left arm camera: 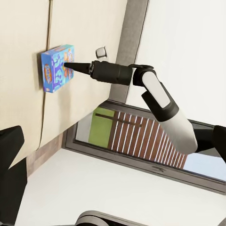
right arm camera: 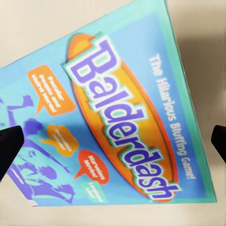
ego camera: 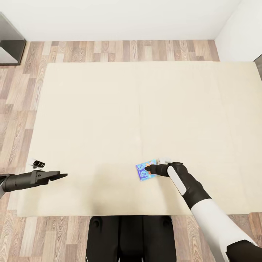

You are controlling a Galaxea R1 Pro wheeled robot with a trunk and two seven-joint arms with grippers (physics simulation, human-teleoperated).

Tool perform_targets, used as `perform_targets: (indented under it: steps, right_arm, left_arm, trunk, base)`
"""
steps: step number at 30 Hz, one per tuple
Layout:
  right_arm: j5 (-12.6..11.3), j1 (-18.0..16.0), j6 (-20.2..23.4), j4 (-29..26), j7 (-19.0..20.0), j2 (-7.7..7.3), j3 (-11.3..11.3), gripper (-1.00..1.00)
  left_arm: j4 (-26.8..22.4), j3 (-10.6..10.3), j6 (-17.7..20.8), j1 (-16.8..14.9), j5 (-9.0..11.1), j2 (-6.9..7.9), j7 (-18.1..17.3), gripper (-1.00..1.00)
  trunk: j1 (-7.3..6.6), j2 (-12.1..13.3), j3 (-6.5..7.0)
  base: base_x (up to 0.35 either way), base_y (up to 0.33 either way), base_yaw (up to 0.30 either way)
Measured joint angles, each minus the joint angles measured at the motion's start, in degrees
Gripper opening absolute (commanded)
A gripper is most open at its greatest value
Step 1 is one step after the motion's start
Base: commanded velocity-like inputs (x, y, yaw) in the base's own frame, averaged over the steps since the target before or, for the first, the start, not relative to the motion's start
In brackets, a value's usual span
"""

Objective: Put all the toys in the child's room - the three board games (two on the bed and one on the table), the two jigsaw puzzles on the table, and the tennis ball on the table - inside the toy box on the table in the child's room.

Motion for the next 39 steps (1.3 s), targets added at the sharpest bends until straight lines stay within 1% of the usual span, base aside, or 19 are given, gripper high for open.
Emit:
perform_targets:
  steps: [39]
  right_arm:
    - [0.0,0.0,0.0,-0.1,0.0,0.03,0.1,1.0]
  left_arm:
    - [0.0,0.0,0.0,0.0,0.1,0.1,0.0,1.0]
  trunk:
    - [0.0,0.0,0.0]
  base:
    - [0.0,0.06,0.0]
